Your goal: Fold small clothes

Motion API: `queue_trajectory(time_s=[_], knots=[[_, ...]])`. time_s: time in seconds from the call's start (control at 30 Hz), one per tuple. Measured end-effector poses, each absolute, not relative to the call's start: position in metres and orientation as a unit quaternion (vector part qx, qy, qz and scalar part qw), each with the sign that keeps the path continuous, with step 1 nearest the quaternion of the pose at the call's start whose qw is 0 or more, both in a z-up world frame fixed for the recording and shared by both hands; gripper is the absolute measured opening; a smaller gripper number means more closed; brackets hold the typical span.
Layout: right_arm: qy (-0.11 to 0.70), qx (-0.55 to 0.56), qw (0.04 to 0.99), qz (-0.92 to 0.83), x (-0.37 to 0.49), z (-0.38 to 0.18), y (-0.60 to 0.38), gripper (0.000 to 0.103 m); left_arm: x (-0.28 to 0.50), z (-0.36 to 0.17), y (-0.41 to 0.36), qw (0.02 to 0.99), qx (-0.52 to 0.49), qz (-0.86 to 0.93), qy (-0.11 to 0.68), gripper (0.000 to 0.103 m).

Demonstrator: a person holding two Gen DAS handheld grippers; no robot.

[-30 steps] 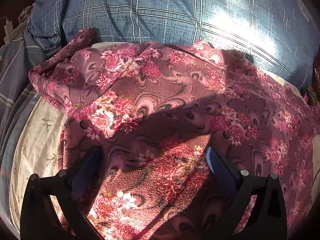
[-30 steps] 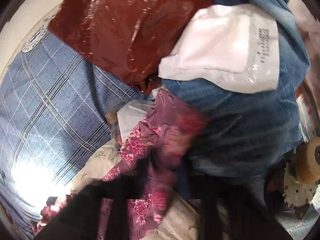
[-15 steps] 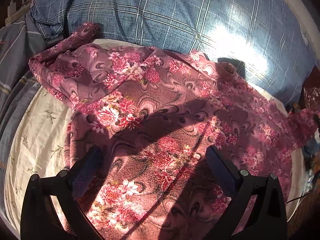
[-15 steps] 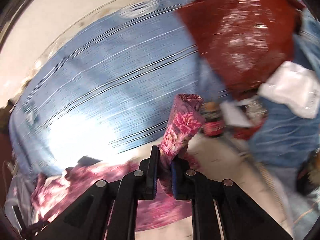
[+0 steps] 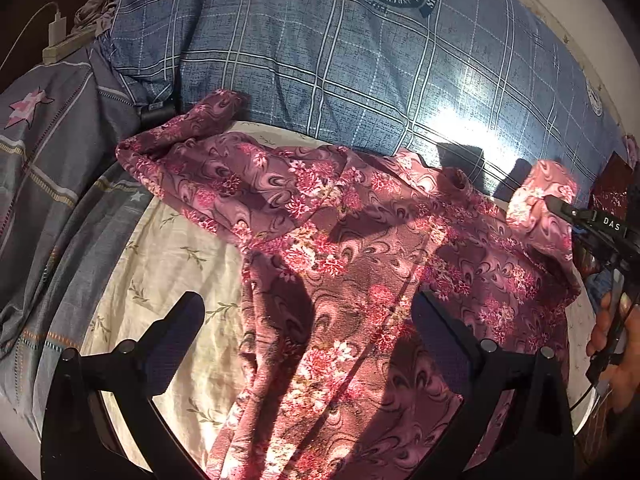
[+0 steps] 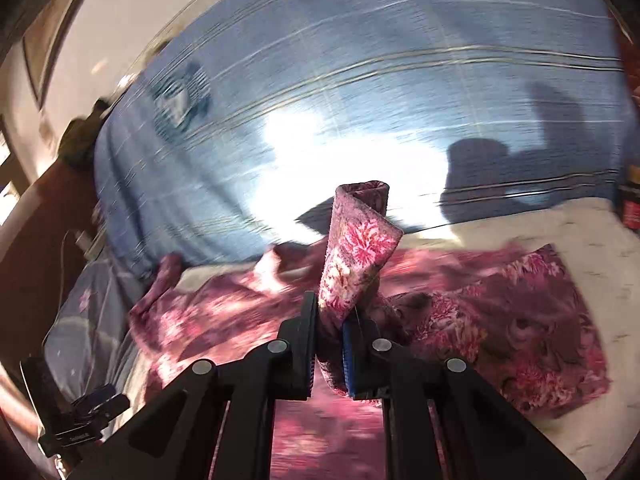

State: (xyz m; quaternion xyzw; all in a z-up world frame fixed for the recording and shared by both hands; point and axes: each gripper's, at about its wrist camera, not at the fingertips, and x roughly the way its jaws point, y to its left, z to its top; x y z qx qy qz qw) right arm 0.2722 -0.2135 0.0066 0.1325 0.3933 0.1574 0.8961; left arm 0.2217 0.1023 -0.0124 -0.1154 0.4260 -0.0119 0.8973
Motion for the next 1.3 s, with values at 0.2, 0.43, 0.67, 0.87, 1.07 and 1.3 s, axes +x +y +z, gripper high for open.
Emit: queue_trajectory(time_s=[0.2, 0.43, 0.67, 0.87, 1.07, 1.3], knots=[[0.424, 0.086, 0.874, 0.221, 0.275, -0.016, -0.109, 0.011, 0.215, -0.014, 0.121, 0.898, -0.122, 0.000, 0.423, 0.103], [0.519, 0.089, 0.817, 0.233, 0.270, -0.073, -0.064, 0.029, 0.215, -0.019, 0.130, 0.892, -0.136, 0.004, 0.431, 0.103], [0.450, 0.212, 0.830, 0.253, 0.222, -0.030, -0.172, 0.054, 0.238, -0.026, 0.103, 0.874, -0.168, -0.040, 0.455, 0.103], [0.454, 0.264, 0.833, 0.176, 0.189, -0.042, -0.270, 0.053, 0.281, -0.053, 0.053, 0.828, -0.223, -0.087, 0.507, 0.103], [0.448, 0.338, 0.814, 0.147, 0.174, -0.063, -0.317, 0.054, 0.321, -0.044, 0.044, 0.828, -0.258, -0.071, 0.493, 0.005], [0.409, 0.457, 0.772, 0.170, 0.192, -0.088, -0.335, 0.055, 0.309, 0.011, 0.090, 0.874, -0.261, -0.021, 0.408, 0.005]])
